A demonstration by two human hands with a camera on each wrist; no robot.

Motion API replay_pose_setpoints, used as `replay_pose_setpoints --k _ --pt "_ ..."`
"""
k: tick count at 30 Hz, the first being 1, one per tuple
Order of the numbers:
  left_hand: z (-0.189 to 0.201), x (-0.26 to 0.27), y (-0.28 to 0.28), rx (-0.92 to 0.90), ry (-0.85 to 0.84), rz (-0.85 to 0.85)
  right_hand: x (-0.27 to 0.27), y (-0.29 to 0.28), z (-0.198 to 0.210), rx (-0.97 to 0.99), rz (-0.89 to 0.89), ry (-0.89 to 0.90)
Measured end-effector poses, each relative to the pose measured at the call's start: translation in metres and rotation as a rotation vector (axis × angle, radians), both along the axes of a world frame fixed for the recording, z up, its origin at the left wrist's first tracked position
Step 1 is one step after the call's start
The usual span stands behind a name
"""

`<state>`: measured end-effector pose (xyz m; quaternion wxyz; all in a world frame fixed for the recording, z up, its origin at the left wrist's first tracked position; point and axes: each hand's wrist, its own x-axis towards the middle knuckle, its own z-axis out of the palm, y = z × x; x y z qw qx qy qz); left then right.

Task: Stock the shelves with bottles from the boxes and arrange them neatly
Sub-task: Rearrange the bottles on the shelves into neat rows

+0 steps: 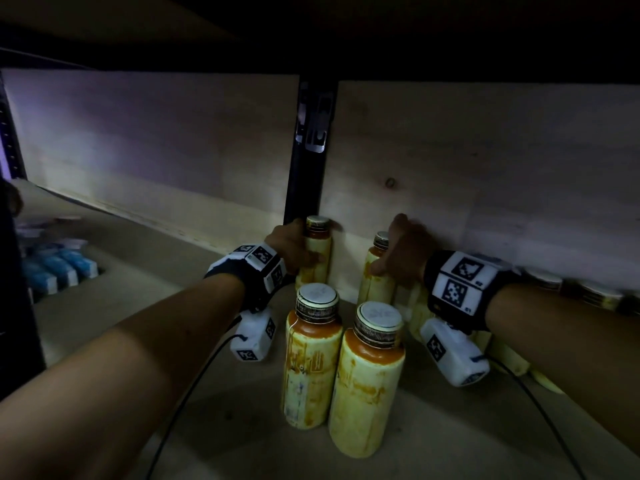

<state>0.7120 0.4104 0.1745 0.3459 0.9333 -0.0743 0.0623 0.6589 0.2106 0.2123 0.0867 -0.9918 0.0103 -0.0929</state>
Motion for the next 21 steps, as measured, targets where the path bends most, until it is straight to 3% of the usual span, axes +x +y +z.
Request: replay_pose_setpoints --k 7,11,16,21 --pt "0.009 -0.020 0.007 0.035 -0.011 0.018 -0.020 0.002 0.011 -0.040 0.033 -0.020" --pt "0.023 -0.052 0.016 -0.076 0.022 0.022 -0.047 -0.007 0.027 0.035 0.109 -0.072" --pt "0.044 -0.113 0.025 -0.206 0.133 -0.060 -0.100 -0.008 0.036 0.378 0.250 -0.142" --pt "0.044 -0.179 0.033 -0.352 0.229 -0.193 -0.163 0.000 0.015 0.731 0.403 0.162"
